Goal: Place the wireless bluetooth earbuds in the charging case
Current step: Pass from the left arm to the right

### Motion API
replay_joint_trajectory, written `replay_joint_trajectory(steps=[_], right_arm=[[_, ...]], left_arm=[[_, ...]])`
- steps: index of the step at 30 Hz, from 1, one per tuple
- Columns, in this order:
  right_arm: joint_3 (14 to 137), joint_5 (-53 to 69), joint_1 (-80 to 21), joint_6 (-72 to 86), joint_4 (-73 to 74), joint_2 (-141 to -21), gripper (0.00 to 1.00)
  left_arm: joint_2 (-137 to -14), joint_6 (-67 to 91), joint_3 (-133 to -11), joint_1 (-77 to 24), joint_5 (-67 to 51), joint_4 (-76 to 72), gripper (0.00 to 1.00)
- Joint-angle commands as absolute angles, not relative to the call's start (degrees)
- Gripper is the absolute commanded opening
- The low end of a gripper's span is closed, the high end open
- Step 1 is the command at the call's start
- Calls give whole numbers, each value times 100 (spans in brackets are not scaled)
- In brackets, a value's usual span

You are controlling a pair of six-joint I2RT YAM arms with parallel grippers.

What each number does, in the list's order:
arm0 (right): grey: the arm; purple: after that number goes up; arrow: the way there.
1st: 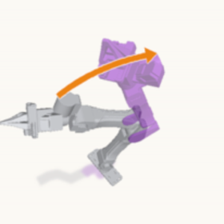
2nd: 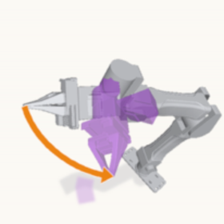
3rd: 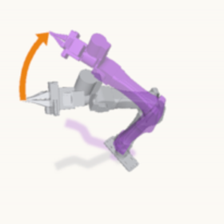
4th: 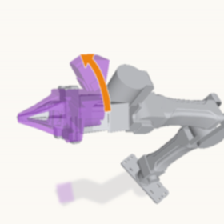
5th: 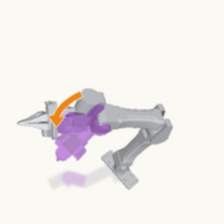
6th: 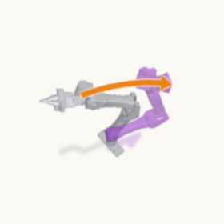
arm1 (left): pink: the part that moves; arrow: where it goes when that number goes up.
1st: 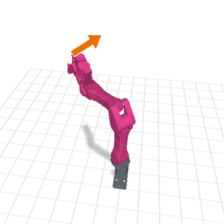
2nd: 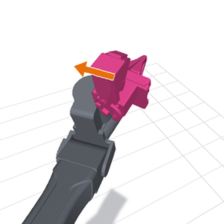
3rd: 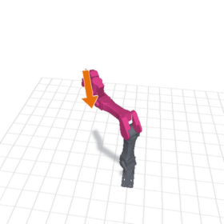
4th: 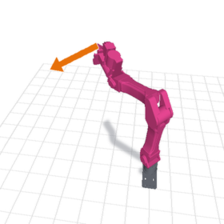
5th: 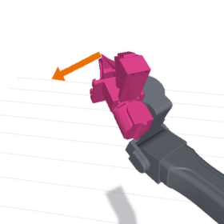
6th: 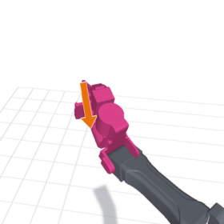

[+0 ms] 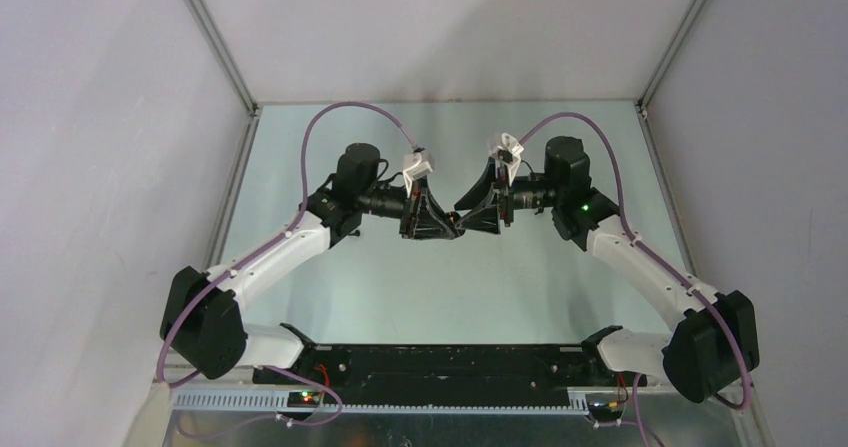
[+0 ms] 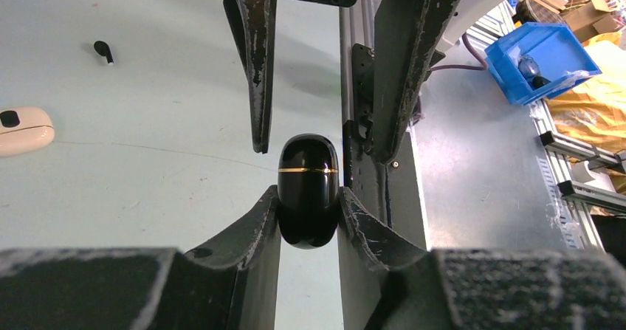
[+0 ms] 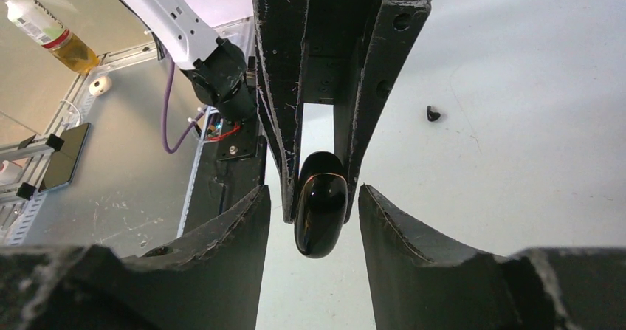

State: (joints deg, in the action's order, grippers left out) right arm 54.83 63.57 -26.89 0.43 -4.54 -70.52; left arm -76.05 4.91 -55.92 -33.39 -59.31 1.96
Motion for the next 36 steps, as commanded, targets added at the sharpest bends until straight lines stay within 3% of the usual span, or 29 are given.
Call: replay_joint_trajectory(steps=[1,10,22,36], right_arm=[[5483,6348,-2634,20,-517,-7069,52],[5484,6529,-2367,535,-863,-6919,73],[5484,6698,-2529,222,-532,-7160,54],[5484,6726,-2737,-327,-162,-7151,45]], left_arm=[[-7389,307,-5793,-3369,-6071,212,11],[-7343,195,-5871,-3371,-6095,389,11],[-7289,168,-6052,-3356,-6043,568,10],[-7262,150,-6039,-3308,-5989,565,10]])
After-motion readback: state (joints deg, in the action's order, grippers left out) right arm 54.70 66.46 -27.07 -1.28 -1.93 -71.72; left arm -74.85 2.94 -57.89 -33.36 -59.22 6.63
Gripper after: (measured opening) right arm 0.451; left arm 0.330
